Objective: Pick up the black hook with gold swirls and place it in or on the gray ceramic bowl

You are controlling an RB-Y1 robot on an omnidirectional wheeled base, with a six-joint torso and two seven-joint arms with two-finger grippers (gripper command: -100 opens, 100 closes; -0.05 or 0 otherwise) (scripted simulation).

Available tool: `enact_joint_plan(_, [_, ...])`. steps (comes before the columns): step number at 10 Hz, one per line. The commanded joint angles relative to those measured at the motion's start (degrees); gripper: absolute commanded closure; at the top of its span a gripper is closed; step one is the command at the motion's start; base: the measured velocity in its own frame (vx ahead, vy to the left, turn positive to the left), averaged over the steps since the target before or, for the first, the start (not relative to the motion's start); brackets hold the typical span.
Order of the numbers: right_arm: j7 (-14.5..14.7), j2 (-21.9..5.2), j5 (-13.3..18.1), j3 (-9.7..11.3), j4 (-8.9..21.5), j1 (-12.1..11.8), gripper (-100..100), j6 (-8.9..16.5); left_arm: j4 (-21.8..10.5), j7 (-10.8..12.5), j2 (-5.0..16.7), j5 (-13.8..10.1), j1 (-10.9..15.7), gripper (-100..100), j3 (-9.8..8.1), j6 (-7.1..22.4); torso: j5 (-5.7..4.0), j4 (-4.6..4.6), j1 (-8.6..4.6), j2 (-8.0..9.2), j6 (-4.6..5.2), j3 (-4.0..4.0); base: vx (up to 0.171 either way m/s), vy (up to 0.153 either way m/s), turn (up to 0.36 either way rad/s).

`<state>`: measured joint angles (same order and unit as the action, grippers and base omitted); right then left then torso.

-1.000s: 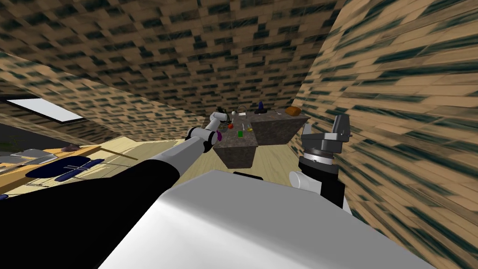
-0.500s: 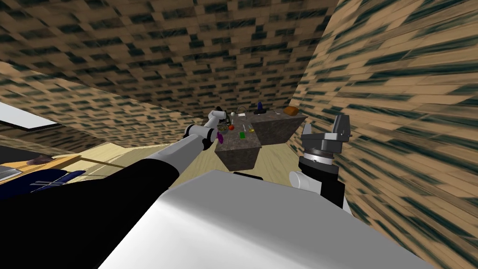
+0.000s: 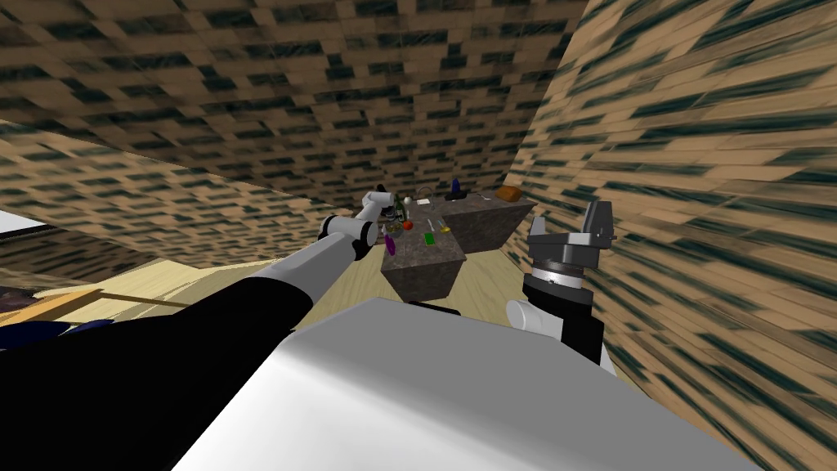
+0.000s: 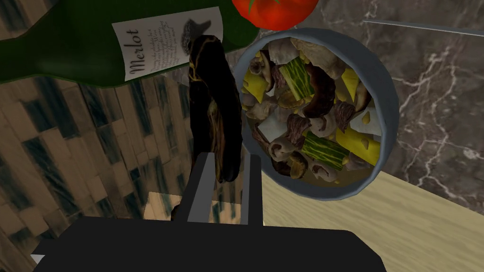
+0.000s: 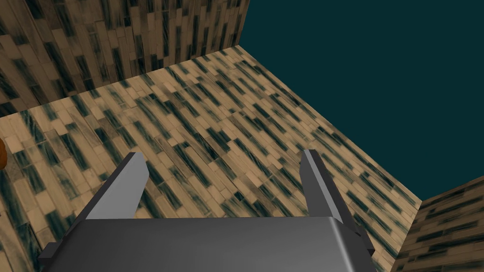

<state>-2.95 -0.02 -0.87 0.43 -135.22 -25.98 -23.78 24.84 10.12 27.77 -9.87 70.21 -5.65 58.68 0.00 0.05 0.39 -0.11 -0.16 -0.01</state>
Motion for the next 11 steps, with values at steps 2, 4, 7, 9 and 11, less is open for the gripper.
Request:
enact_joint_plan(2, [0.0,0.0,0.0,0.0,0.0,0.0,0,0.0,-1.7,1.9,0.4,-0.5,1.0,100,-0.68,2.0,0.02,-0.01,0.08,-0.05,0.02,-0.03,0.006,0.108,-0.124])
enact_joint_plan(4, [0.0,0.0,0.0,0.0,0.0,0.0,0,0.0,-1.7,1.7,0.3,-0.4,1.0,100,-0.62,1.6,-0.04,0.01,-0.38,0.12,0.02,0.06,-0.006,0.009,-0.016])
enact_joint_plan(7, [0.0,0.0,0.0,0.0,0.0,0.0,0,0.0,-1.4,1.8,0.3,-0.4,0.8,-100,-0.62,1.9,-0.07,0.01,-0.50,0.10,0.03,0.06,0.000,0.000,0.000])
enact_joint_plan(9, [0.0,0.0,0.0,0.0,0.0,0.0,0,0.0,-1.4,1.8,0.3,-0.4,0.8,-100,-0.62,1.9,-0.07,0.01,-0.50,0.10,0.03,0.05,0.000,0.000,0.000])
enact_joint_plan(11, [0.0,0.0,0.0,0.0,0.0,0.0,0,0.0,-1.1,1.8,0.9,-0.5,2.3,-100,-0.52,3.8,-0.07,0.01,-0.50,0.10,0.03,0.05,-0.002,0.003,-0.007])
